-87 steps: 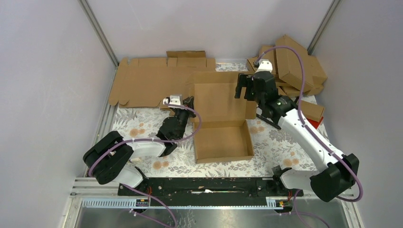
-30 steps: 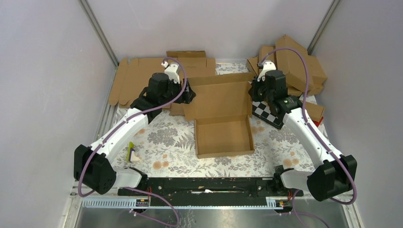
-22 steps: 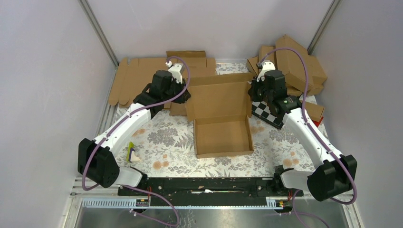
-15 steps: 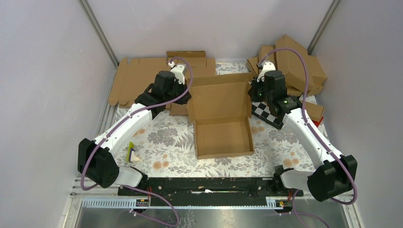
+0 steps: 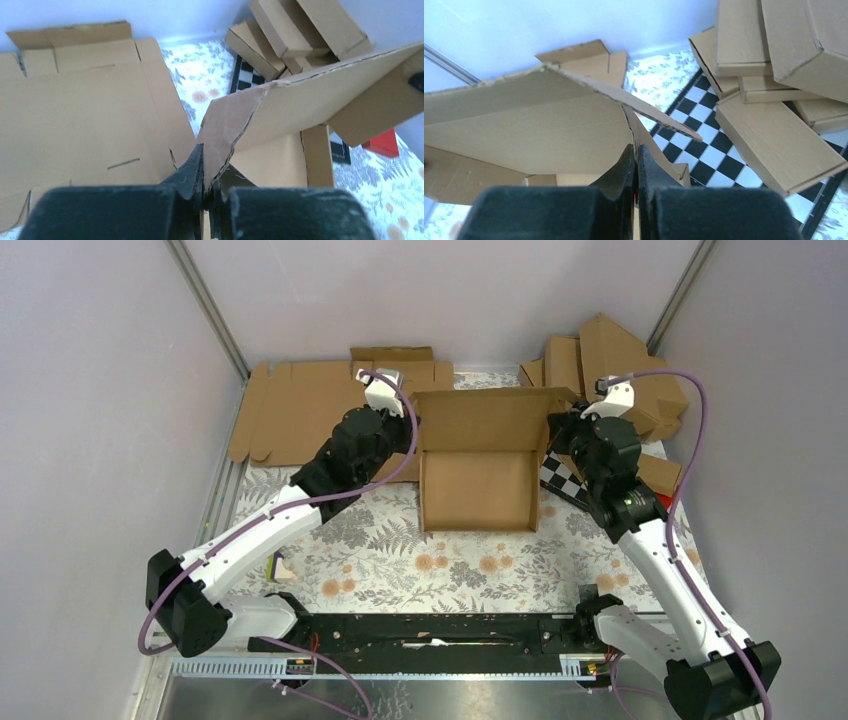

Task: Fold the paper box

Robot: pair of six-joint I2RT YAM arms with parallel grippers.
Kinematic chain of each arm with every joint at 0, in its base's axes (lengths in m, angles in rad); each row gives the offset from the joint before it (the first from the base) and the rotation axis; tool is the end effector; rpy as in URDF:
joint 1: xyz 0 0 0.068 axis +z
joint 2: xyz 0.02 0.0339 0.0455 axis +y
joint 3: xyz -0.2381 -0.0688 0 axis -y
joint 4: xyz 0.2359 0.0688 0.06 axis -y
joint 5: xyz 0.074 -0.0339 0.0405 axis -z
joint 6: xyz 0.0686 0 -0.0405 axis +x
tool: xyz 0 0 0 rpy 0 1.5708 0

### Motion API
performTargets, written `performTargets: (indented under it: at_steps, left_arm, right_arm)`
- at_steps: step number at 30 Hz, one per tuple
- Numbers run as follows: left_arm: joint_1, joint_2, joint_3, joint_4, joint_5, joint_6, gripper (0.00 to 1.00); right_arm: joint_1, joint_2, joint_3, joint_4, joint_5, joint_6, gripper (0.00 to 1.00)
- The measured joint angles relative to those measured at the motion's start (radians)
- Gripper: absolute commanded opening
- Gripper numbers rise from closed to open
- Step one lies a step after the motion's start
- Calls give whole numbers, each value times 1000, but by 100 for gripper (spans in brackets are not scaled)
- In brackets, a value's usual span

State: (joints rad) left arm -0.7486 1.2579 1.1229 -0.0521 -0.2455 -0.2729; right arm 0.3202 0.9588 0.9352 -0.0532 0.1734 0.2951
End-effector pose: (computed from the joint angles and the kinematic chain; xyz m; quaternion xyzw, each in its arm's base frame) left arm 0.2506 -0.2101 0.3416 0.1042 0.7612 -0.2273 0.5984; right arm 0.2520 0.0711 0.3519 0.0497 0.7317 0.1444 0.6643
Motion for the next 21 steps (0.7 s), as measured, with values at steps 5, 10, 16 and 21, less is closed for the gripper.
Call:
performTargets:
  at_steps: [5,10,16,21]
  left_arm:
    - [-4,1,14,25,-84,4,0]
    - [14,1,15,48,-173,17,0]
    - [119,23,84,-1,-201,19,0]
    - [182,50,125,-19,-204,11,0]
  right_arm:
    - [7,20,-11,98,-9,52,0]
    - [43,108,-37,228,-3,92,0]
    - [152,271,34,306,55,87,0]
    - [188,372,109,359,84,74,0]
